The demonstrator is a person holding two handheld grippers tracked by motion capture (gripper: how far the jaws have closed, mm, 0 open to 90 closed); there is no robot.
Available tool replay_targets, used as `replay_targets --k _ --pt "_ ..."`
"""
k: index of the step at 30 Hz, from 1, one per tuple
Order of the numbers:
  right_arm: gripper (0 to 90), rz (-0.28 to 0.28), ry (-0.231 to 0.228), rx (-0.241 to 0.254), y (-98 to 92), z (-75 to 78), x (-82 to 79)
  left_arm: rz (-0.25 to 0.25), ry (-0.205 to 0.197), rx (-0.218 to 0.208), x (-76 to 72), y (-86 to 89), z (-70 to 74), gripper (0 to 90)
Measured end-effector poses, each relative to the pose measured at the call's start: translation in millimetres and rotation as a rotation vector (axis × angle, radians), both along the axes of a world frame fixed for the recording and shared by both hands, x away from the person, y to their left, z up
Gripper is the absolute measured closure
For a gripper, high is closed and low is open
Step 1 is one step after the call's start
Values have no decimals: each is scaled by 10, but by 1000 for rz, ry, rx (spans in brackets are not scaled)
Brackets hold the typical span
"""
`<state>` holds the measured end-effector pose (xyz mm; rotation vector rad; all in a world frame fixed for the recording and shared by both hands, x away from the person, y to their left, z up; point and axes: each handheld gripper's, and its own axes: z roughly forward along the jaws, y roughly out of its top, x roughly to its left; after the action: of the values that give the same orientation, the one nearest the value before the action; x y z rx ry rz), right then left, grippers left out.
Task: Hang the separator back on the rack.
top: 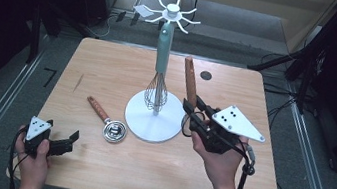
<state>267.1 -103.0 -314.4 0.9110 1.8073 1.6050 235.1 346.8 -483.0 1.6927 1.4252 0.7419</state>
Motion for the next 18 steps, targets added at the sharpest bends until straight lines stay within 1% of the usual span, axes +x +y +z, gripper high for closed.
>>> replay_targets --k 3,7,10,11,12,15,18 --pt "706 -4 -10 -8 59 19 -27 -2 5 0 5 -5 -1 0" --pt "706 -21 -25 31 81 48 -14 -6 8 1 7 -7 -1 0" --pt "706 -24 -34 48 81 68 17 -8 2 2 0 -9 1 0" --pt "706 -17 -30 52 87 76 26 -8 -2 4 -3 -8 1 0" --pt "706 -12 -27 54 97 85 32 -7 -7 3 -6 -8 0 0" --pt "706 -8 -40 53 129 115 42 -4 -20 7 -15 -9 1 0" --pt "706 -15 -48 63 141 135 55 -7 -30 7 -25 -9 2 0"
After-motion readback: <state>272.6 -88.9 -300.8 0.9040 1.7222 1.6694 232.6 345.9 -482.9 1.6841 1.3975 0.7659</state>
